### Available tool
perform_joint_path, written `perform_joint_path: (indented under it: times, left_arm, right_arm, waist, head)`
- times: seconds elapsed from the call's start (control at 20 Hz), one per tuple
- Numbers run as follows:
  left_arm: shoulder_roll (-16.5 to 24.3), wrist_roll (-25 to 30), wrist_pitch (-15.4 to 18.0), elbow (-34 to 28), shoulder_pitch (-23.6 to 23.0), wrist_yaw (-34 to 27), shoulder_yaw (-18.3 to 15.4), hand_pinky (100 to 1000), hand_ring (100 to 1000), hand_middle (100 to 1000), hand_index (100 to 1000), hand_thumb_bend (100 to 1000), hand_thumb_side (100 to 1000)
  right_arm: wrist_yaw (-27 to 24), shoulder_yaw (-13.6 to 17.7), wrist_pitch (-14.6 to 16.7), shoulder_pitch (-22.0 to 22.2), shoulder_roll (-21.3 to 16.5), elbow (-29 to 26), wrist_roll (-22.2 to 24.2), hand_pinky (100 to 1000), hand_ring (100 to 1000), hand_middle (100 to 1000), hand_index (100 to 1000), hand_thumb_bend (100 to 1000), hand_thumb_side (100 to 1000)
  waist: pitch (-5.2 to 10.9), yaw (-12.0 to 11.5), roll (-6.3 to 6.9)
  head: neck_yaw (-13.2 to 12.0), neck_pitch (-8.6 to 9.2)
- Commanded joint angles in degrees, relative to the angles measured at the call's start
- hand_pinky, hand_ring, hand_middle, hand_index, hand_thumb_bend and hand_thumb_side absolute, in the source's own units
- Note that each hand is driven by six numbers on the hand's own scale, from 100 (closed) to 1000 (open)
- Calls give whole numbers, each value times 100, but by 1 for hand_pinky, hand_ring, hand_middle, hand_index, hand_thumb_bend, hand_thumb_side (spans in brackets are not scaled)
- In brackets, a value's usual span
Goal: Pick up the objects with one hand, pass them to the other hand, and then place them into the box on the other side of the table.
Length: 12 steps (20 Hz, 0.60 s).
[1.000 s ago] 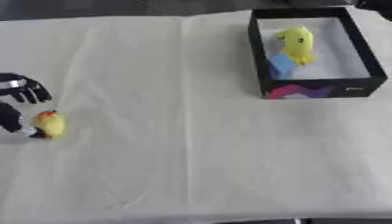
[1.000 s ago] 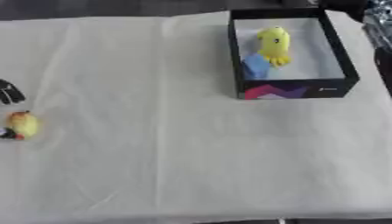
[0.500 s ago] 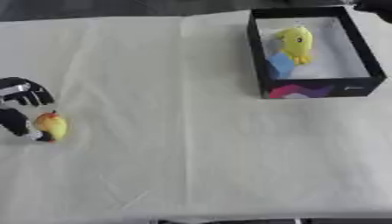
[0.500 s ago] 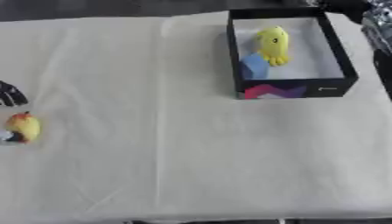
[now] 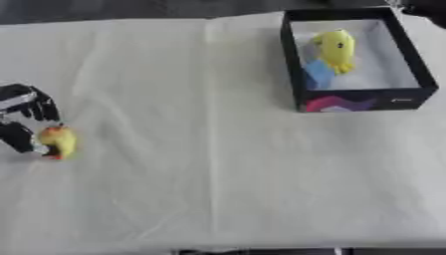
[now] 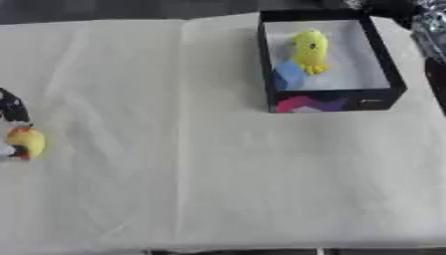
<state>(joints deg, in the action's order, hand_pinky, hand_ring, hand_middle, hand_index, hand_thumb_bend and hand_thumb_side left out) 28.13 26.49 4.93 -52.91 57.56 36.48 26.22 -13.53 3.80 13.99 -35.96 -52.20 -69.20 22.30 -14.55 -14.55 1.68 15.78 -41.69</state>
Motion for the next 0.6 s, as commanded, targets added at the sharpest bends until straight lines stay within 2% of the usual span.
perform_joint_path:
  times: [0.05,0.2,0.25,0.3,0.35,0.4,0.45,0.6]
  left_arm:
    - [263,-32,-99,-303,63,-158,60,706,620,537,572,467,100]
    - [267,72,-226,-349,44,-234,93,706,619,539,562,454,100]
    - [263,137,-256,-332,40,-237,102,707,617,540,562,483,100]
    - [254,218,-274,-311,40,-232,108,708,617,542,565,451,100]
    - [242,324,-285,-285,39,-218,115,711,622,550,575,435,100]
    - [231,432,-284,-267,42,-195,118,714,629,562,595,467,100]
    - [223,543,-270,-252,44,-160,124,720,644,578,626,417,100]
    - [202,856,-170,-213,49,-27,115,726,658,596,662,421,100]
  right_arm:
    - [26,61,25,-61,-186,-29,2,976,1000,826,1000,100,407]
    - [24,67,27,-58,-182,-23,-5,975,1000,825,1000,100,411]
    - [24,70,24,-60,-180,-21,-13,975,1000,825,1000,100,419]
    - [21,71,22,-63,-177,-21,-17,976,1000,825,1000,100,415]
    - [14,72,20,-65,-174,-23,-20,976,1000,826,1000,100,417]
    - [7,73,18,-65,-173,-26,-21,976,1000,826,1000,100,417]
    - [1,73,17,-64,-172,-27,-21,976,1000,825,1000,100,418]
    - [-11,75,13,-65,-168,-26,-20,977,1000,826,1000,100,420]
  waist:
    - [175,2,-9]
    - [179,4,-17]
    - [179,6,-20]
    - [179,7,-23]
    - [178,9,-27]
    - [177,10,-30]
    - [176,12,-32]
    - [173,16,-33]
  head:
    - [16,12]
    - [9,12]
    - [7,11]
    - [2,7]
    - [0,2]
    - [1,-2]
    - [1,-4]
    - [-6,-2]
